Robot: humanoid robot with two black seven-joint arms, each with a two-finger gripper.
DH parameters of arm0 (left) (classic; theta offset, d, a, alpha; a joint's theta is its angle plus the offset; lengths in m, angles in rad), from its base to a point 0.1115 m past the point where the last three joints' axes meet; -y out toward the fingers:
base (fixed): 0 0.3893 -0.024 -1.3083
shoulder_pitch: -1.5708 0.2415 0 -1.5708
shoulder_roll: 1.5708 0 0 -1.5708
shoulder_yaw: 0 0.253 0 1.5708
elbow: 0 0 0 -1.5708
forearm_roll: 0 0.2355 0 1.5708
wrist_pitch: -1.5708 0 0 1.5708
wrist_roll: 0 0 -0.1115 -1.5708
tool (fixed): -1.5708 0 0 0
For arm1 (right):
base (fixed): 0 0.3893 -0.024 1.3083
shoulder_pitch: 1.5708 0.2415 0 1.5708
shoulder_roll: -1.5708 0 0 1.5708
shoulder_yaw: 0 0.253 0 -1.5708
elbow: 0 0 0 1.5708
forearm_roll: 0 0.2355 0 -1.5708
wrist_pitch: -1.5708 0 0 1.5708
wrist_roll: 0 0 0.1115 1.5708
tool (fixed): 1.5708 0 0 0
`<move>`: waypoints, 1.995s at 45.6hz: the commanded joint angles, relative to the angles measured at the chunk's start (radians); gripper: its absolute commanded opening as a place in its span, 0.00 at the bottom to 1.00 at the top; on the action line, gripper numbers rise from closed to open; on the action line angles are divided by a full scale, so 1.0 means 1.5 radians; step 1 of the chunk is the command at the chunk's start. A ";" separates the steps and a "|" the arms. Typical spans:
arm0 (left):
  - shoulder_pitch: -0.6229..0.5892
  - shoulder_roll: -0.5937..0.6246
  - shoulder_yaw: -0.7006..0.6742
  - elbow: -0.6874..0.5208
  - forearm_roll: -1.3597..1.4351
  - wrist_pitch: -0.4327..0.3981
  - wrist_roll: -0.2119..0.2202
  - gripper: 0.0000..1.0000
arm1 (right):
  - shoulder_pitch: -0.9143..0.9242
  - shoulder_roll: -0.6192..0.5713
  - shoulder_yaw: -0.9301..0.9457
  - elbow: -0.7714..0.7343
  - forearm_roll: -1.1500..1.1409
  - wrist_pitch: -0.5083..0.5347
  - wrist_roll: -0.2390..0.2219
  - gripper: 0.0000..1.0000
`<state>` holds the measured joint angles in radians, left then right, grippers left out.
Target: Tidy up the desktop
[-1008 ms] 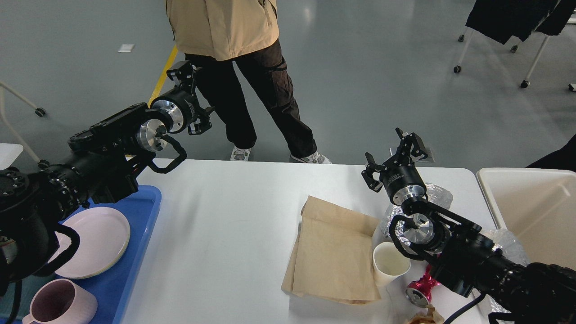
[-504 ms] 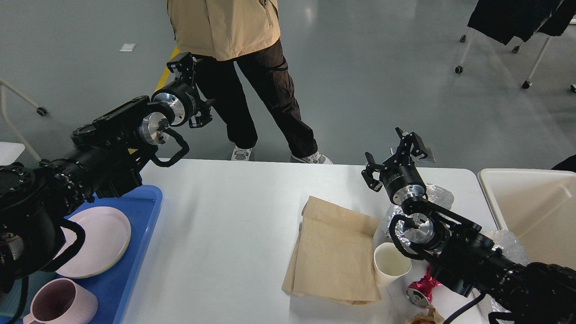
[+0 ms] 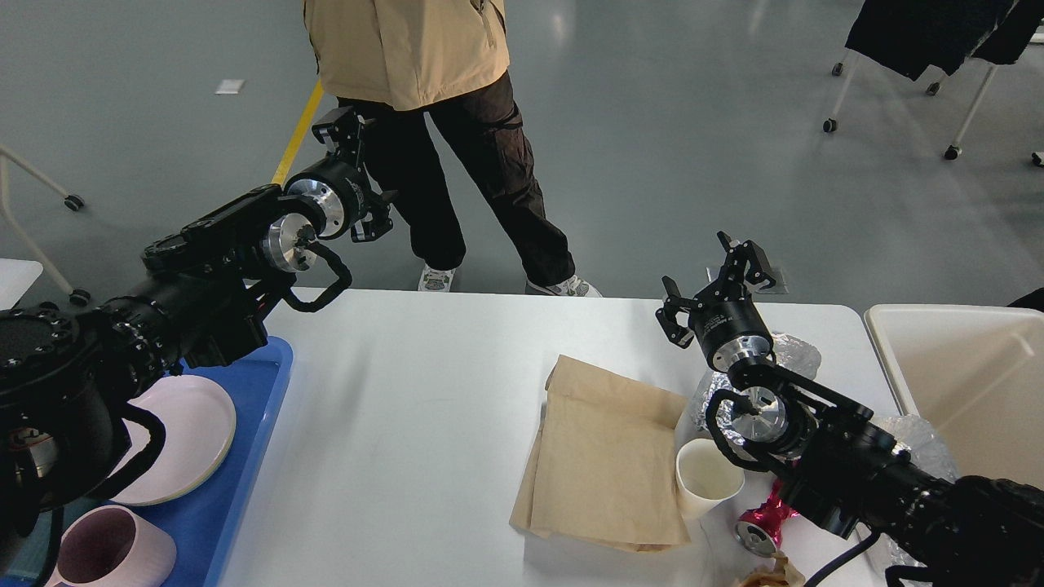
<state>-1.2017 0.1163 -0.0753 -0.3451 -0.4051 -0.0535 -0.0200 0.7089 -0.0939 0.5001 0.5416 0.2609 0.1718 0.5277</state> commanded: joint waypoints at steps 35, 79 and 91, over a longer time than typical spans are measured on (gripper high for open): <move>0.155 0.005 -0.096 0.046 0.054 -0.015 -0.059 0.99 | 0.001 0.000 0.000 0.001 0.000 0.000 0.000 1.00; 0.221 -0.050 -0.163 0.048 0.091 0.008 -0.615 0.99 | 0.001 0.000 0.000 0.001 0.000 0.000 0.000 1.00; 0.220 -0.048 -0.173 0.048 0.090 0.002 -0.608 0.99 | 0.000 0.000 0.000 0.001 0.001 0.000 0.000 1.00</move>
<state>-0.8709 0.0417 -0.3258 -0.2730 -0.2692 -0.0401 -0.9380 0.7101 -0.0939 0.5001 0.5429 0.2609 0.1718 0.5277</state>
